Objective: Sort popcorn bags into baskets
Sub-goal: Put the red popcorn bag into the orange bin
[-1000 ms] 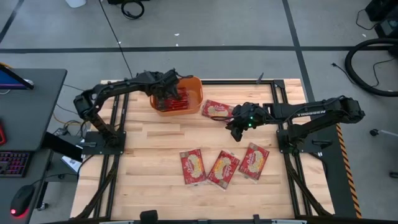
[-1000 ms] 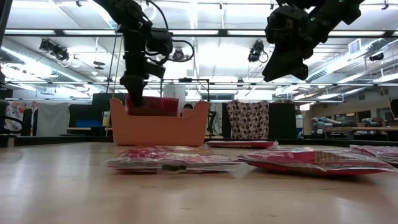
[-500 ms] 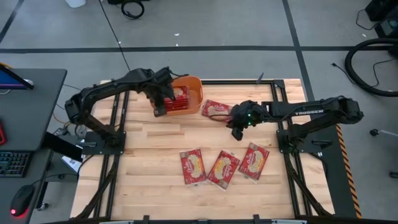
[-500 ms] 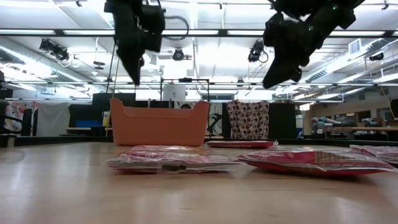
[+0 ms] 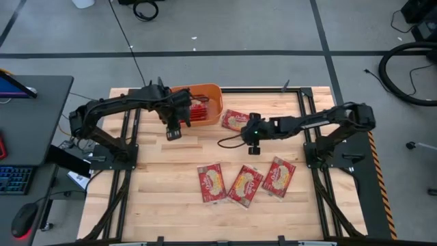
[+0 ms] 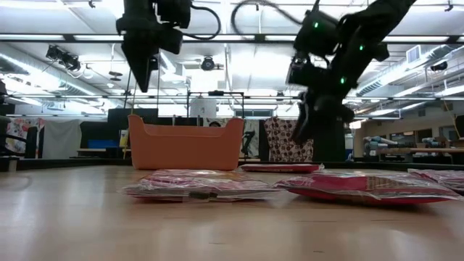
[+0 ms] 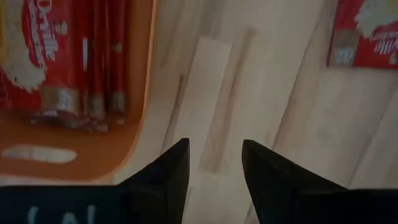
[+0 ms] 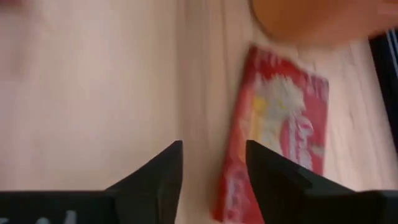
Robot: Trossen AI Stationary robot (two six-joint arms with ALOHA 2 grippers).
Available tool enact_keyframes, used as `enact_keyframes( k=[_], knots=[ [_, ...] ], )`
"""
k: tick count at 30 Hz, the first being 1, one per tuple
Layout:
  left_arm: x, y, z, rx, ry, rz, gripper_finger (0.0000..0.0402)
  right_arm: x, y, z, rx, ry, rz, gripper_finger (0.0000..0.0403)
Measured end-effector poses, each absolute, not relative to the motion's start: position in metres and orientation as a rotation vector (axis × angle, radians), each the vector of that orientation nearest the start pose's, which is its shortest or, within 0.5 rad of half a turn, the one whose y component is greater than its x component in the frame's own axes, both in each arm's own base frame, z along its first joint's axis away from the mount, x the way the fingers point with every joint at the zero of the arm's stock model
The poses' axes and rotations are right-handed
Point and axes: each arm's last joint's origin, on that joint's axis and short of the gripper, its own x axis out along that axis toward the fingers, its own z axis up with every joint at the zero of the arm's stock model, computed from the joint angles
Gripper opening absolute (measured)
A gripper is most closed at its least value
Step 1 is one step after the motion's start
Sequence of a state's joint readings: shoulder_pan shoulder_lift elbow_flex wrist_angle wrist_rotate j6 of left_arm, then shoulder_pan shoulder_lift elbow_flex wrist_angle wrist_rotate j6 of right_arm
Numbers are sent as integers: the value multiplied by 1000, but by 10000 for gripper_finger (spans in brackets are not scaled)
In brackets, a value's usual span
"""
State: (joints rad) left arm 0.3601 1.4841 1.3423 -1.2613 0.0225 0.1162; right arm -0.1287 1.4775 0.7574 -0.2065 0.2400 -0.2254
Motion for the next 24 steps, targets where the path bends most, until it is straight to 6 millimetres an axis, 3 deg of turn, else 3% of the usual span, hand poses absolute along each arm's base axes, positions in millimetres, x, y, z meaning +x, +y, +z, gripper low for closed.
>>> enact_keyframes(
  k=[5,18,24],
  knots=[
    [241,89,303,-151,1389,215,151,273,-46,157,-366,1078,-374,202],
    [216,92,326,-66,1325,367,151,283,-50,123,-387,1156,-439,199],
    [210,90,332,-78,1284,390,151,284,-53,120,-401,1157,-480,196]
  ],
)
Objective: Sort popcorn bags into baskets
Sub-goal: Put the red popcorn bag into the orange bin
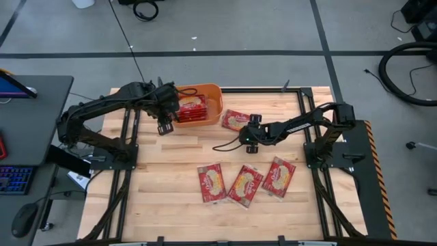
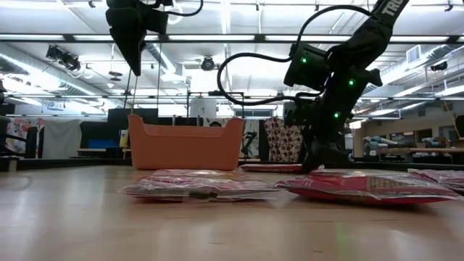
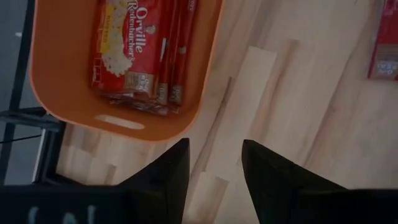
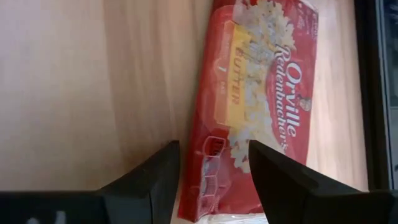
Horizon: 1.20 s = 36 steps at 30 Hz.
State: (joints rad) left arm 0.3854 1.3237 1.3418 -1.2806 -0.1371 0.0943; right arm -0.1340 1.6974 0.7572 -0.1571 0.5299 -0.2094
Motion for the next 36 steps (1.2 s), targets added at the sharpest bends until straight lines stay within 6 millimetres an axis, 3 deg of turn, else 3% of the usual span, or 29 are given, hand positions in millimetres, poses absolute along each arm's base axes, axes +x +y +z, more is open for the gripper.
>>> enact_keyframes(
  k=[5,17,21,28,36],
  knots=[
    [212,85,334,-71,1256,363,151,284,-63,119,-391,1151,-497,161],
    [221,69,336,-23,1214,265,151,279,-88,119,-259,1143,-439,10],
    [231,62,339,-38,1115,236,151,277,-87,125,-232,1152,-416,14],
    [260,49,340,-14,952,225,153,281,-84,164,-43,1086,-261,6],
    [297,37,303,-39,1072,208,194,277,-82,197,280,934,-102,3]
  ],
)
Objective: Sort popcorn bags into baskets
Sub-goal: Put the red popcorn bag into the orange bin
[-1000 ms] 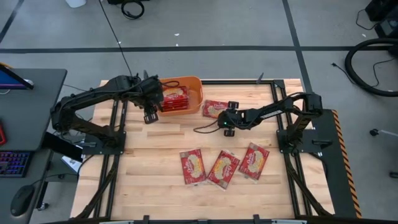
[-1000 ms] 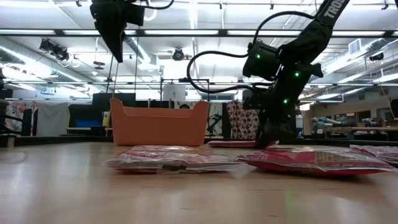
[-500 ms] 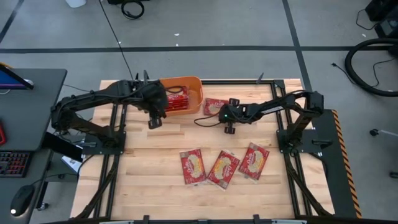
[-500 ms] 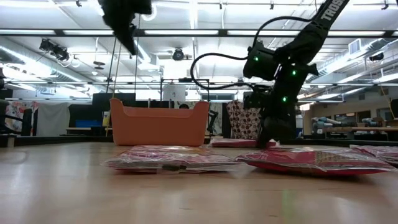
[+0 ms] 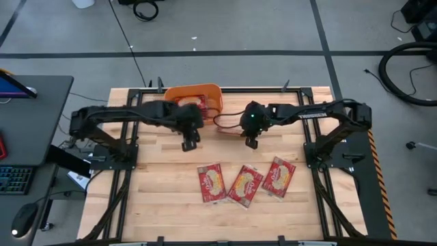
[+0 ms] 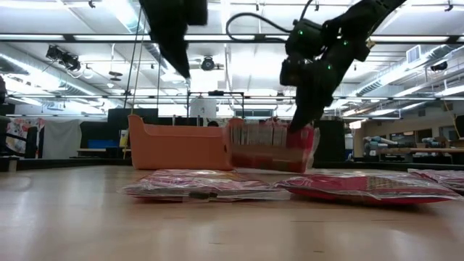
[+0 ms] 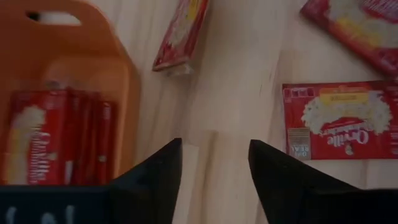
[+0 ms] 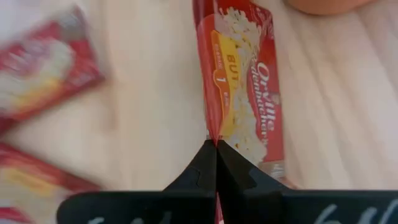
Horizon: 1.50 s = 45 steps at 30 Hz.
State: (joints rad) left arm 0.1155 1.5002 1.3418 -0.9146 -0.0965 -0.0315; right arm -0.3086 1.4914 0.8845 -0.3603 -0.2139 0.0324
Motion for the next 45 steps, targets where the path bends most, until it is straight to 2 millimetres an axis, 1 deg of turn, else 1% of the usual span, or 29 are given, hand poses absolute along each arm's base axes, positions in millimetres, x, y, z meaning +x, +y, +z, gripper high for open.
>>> enact_keyframes(
  k=[2,5,8,10,15,19,23,27,30,33,38,39,42,45],
  knots=[
    [307,35,290,-38,1101,217,213,276,-81,201,336,914,-82,2],
    [323,30,277,-39,1093,212,244,275,-78,206,400,892,-31,2],
    [337,25,266,-34,1061,194,270,275,-73,210,460,876,41,2],
    [344,22,263,-37,1029,188,280,274,-69,213,485,866,84,2],
    [356,15,260,-74,951,162,283,273,-56,223,492,838,158,2],
    [361,10,264,-102,894,141,283,272,-50,232,508,801,192,2],
    [363,5,266,-132,870,100,280,272,-46,244,512,721,215,2],
    [363,-1,265,-147,877,50,255,272,-45,257,530,636,249,2],
    [363,-4,266,-147,871,42,216,271,-45,264,536,593,259,2],
    [363,-6,266,-144,868,38,158,270,-44,269,528,563,269,3],
    [362,-8,268,-150,865,61,40,270,-41,270,527,560,273,5],
    [361,-8,270,-153,861,62,26,270,-40,270,532,559,270,7],
    [358,-7,274,-170,853,83,25,272,-41,271,542,544,245,22],
    [352,-6,282,-171,840,93,30,271,-44,278,558,499,235,46]
  ],
)
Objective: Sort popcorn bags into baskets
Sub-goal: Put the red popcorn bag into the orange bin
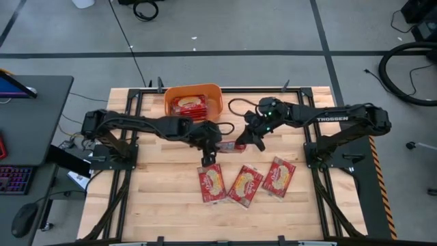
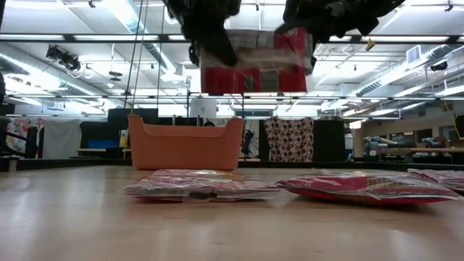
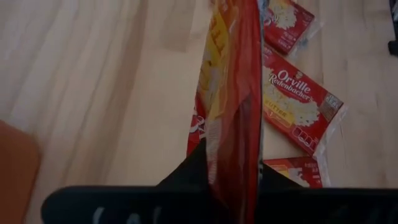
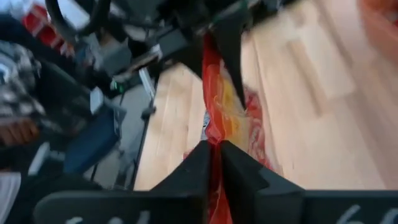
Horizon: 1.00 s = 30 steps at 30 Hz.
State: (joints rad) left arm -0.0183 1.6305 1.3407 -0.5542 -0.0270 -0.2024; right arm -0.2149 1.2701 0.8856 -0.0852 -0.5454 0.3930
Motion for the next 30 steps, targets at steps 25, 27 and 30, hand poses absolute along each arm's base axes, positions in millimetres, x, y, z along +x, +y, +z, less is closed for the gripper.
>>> enact_keyframes(
  k=[25,27,30],
  knots=[
    [262,87,341,81,893,426,26,242,-62,318,556,268,46,112],
    [260,95,332,93,918,440,26,242,-60,315,559,288,29,112],
    [255,108,315,85,953,470,26,242,-57,313,561,314,20,112]
  ],
)
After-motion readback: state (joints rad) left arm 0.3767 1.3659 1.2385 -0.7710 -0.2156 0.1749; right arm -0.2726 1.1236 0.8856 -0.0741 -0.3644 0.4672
